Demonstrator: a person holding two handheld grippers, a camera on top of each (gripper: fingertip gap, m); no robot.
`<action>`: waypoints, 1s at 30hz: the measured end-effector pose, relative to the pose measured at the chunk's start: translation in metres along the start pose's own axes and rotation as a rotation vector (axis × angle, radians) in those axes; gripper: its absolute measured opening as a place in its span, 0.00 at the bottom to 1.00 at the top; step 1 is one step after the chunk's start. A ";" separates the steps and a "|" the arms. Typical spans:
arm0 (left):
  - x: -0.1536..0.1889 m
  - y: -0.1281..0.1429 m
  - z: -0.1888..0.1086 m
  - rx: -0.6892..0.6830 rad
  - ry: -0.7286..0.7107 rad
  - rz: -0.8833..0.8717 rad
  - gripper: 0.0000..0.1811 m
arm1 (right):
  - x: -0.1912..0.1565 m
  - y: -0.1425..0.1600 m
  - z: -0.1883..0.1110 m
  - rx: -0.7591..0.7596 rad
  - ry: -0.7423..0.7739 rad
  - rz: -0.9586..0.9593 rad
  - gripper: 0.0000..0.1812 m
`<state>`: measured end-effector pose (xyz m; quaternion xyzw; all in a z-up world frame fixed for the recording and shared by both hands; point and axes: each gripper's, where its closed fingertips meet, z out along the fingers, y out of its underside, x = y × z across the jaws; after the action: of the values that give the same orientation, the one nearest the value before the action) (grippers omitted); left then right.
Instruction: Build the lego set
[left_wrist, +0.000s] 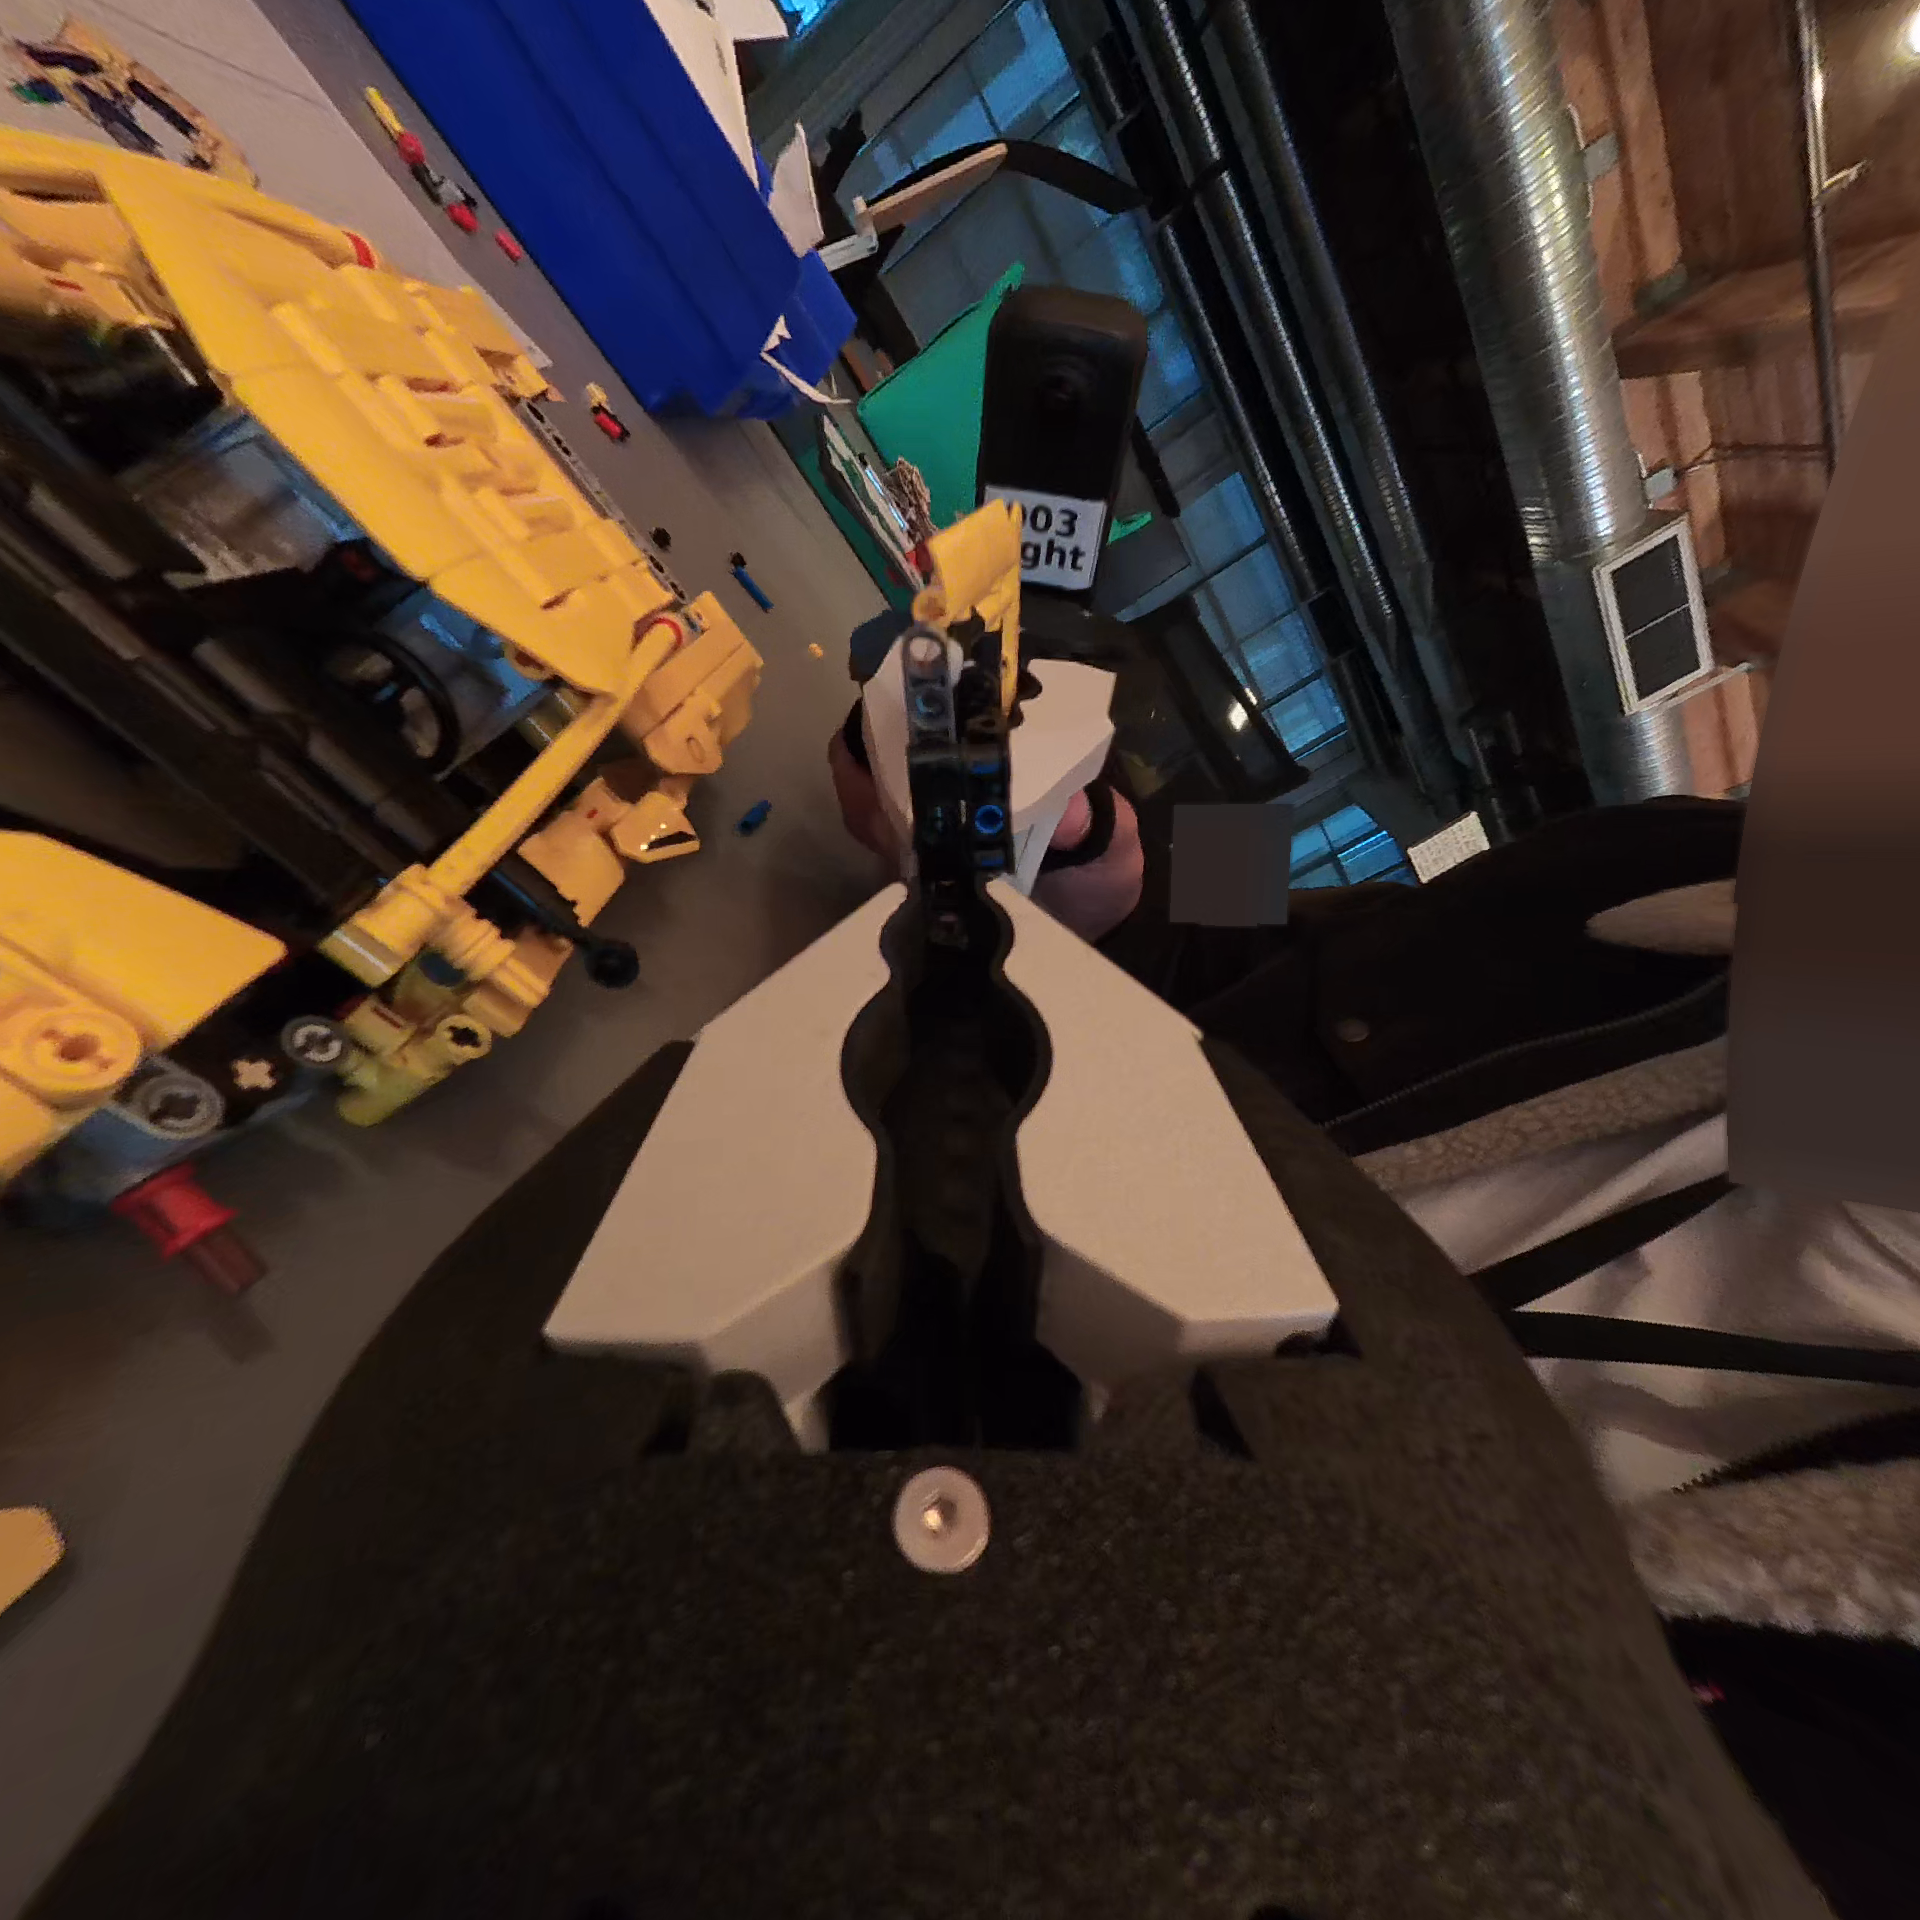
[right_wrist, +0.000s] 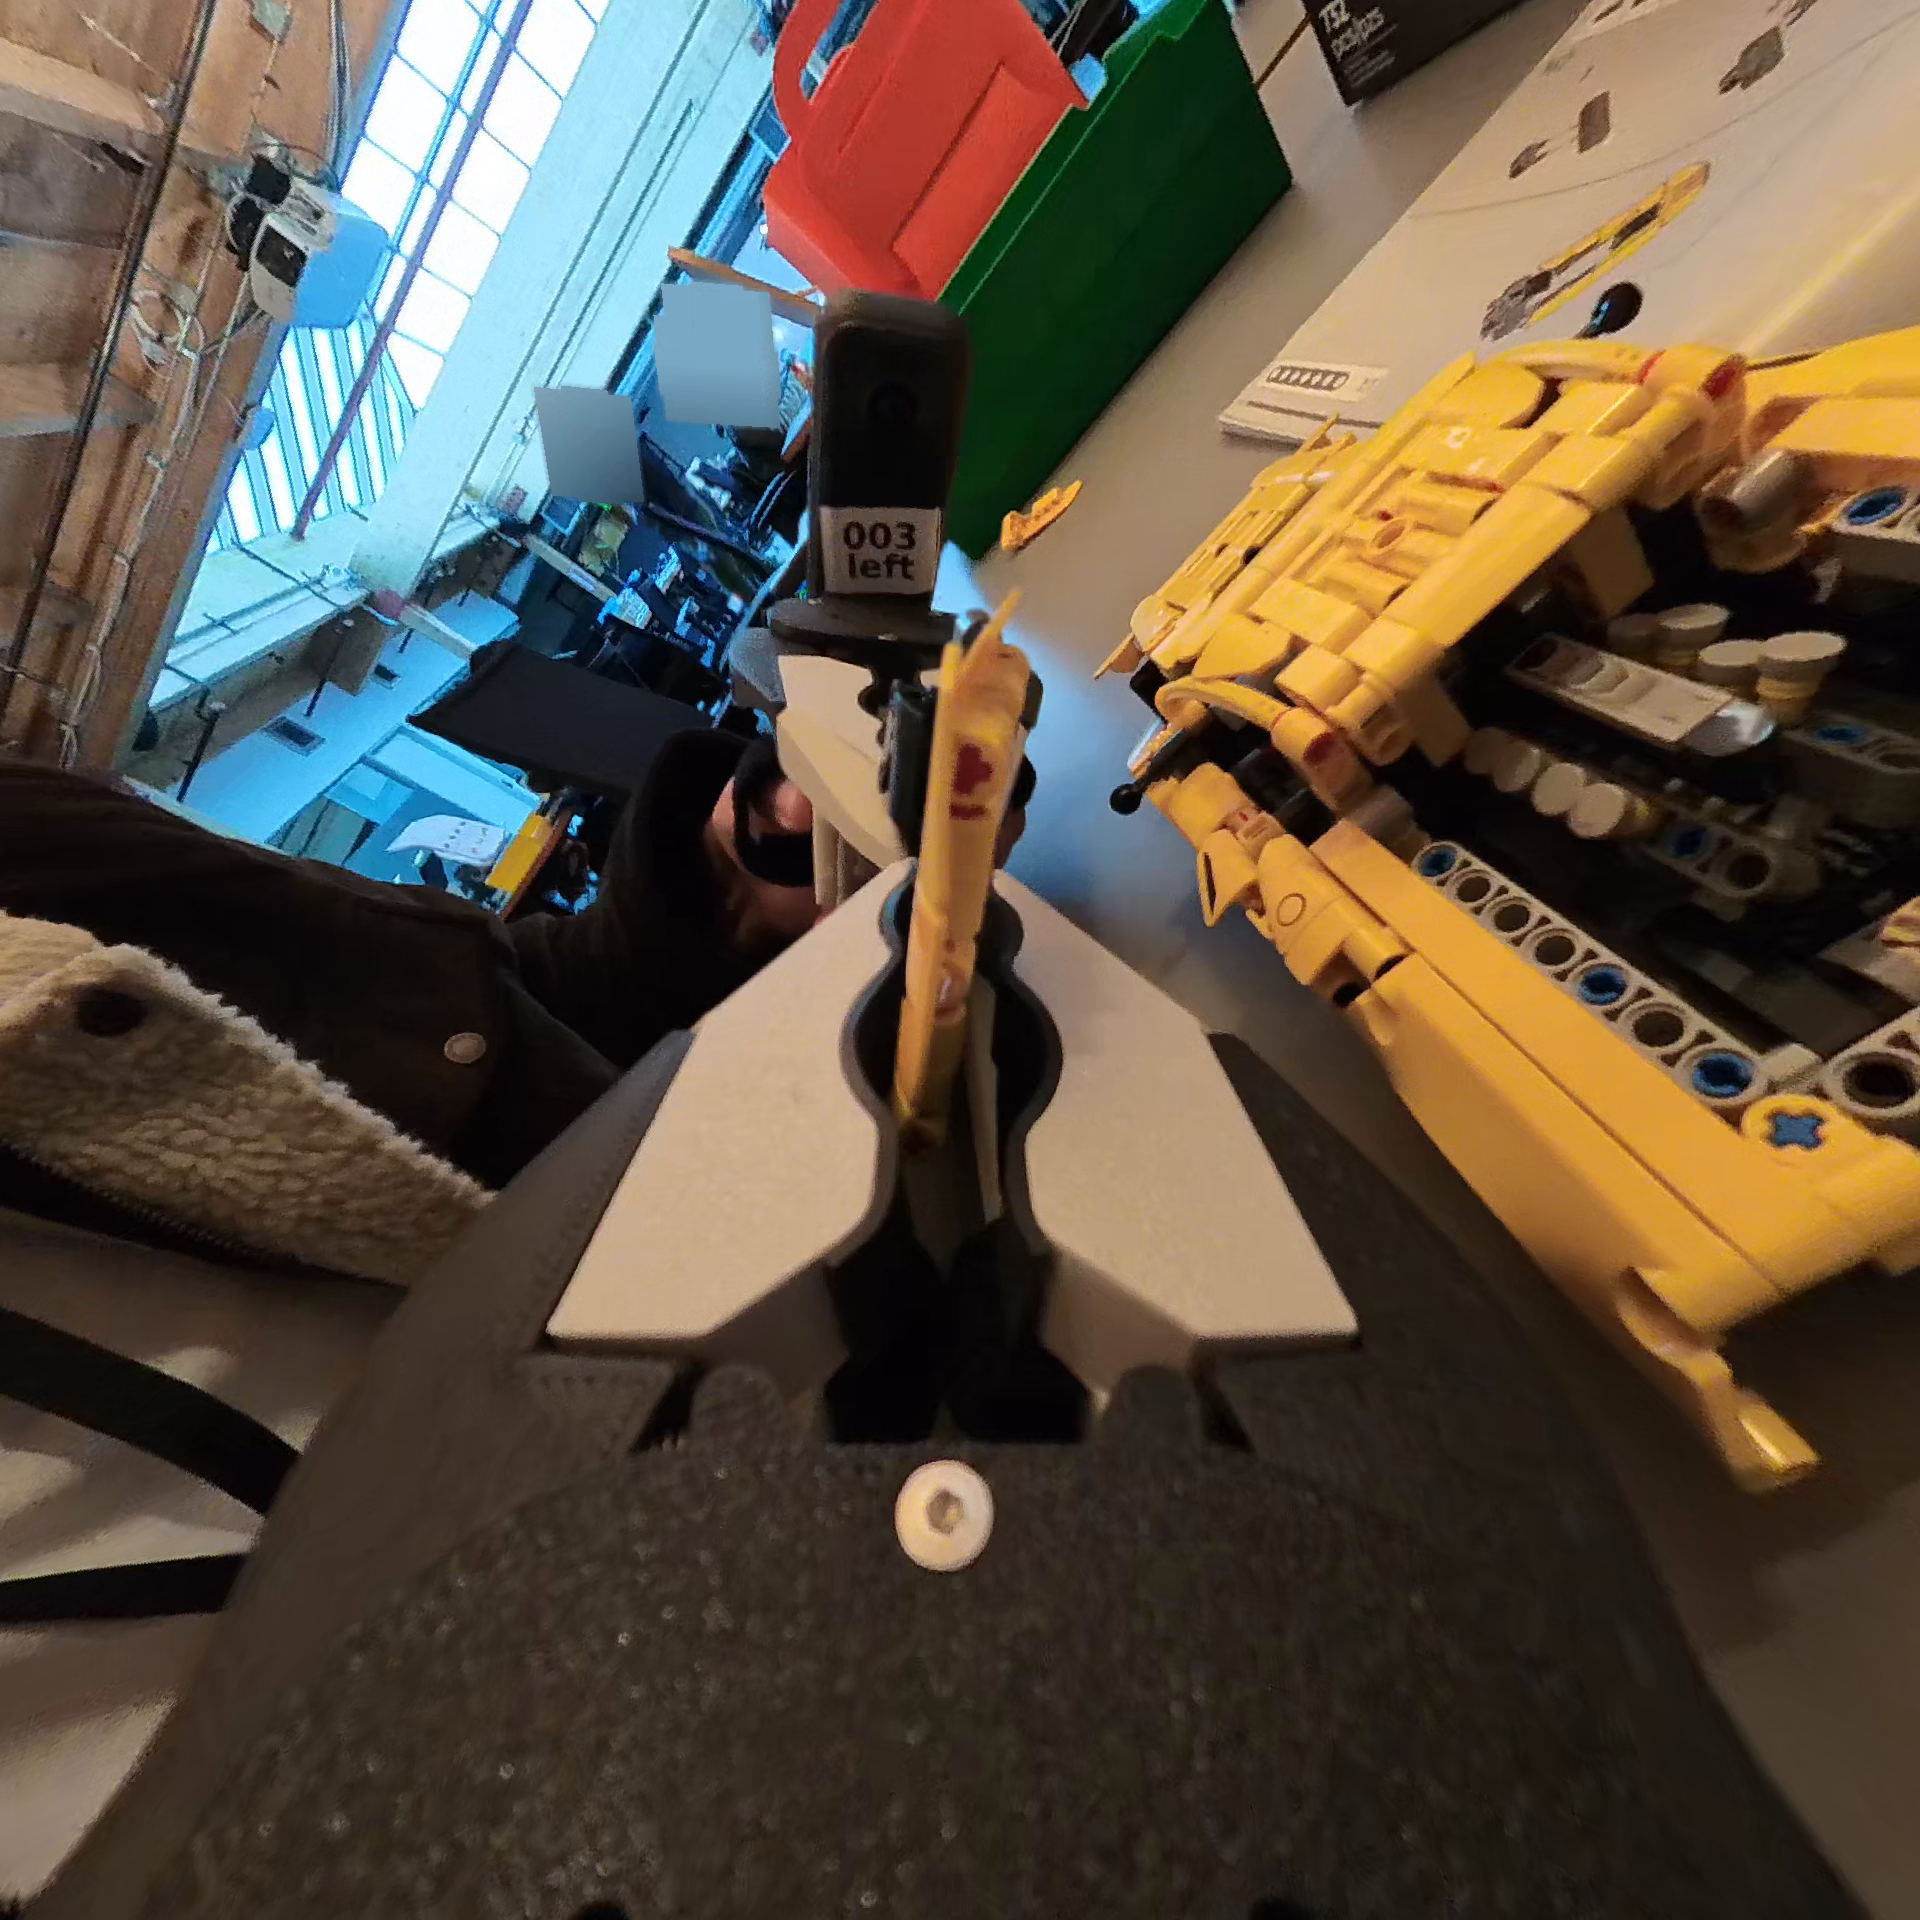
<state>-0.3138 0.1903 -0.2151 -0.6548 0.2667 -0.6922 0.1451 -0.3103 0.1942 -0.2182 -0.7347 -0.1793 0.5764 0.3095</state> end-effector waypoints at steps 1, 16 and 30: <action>0.000 -0.001 0.000 0.003 0.001 0.003 0.04 | -0.001 0.000 0.000 0.009 -0.007 0.013 0.05; 0.005 -0.001 0.004 0.004 0.029 0.006 0.04 | -0.005 -0.001 0.001 0.035 -0.147 0.168 0.05; 0.013 -0.026 -0.012 0.150 0.044 0.066 0.10 | -0.008 0.004 -0.002 -0.032 -0.067 -0.033 0.05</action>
<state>-0.3231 0.2071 -0.1898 -0.6176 0.2386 -0.7192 0.2106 -0.3113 0.1860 -0.2143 -0.7168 -0.2110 0.5925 0.3011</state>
